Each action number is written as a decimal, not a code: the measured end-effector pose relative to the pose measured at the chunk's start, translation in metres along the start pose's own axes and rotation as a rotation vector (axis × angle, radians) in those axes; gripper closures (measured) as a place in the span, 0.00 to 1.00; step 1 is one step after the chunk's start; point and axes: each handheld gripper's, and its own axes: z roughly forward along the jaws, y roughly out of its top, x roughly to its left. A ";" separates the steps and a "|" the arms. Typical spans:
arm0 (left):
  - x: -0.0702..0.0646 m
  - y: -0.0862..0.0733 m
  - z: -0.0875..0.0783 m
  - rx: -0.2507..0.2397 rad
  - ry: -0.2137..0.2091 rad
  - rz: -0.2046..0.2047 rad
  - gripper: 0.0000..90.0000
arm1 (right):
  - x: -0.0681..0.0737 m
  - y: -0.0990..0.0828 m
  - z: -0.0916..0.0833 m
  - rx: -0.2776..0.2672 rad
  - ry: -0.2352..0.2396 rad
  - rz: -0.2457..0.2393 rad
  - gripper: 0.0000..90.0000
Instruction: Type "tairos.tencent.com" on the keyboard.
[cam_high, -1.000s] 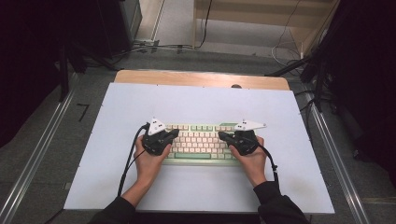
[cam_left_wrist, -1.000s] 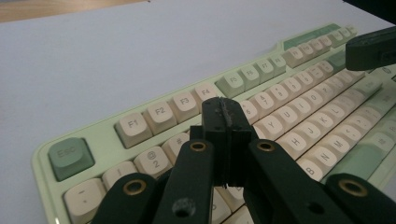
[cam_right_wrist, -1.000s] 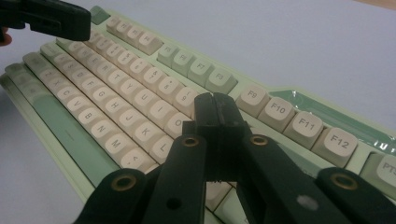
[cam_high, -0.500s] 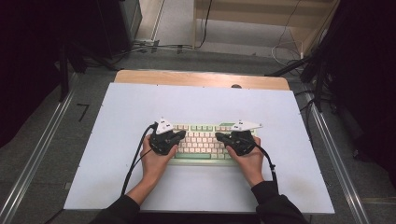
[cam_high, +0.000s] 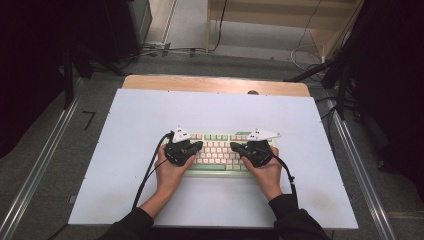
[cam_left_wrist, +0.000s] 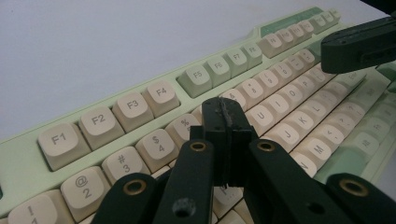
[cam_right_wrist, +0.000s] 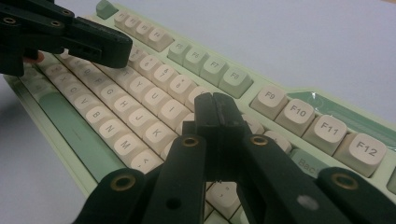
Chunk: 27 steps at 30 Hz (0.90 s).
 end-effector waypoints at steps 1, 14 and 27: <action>-0.001 0.001 0.001 0.003 0.001 0.004 1.00 | 0.000 0.000 0.000 0.000 0.001 0.000 0.97; -0.003 0.000 0.004 0.027 0.009 0.020 1.00 | 0.000 0.000 -0.001 -0.004 0.004 0.000 0.97; -0.003 -0.001 0.004 0.031 0.008 0.019 1.00 | 0.000 0.000 -0.001 -0.003 0.005 0.001 0.97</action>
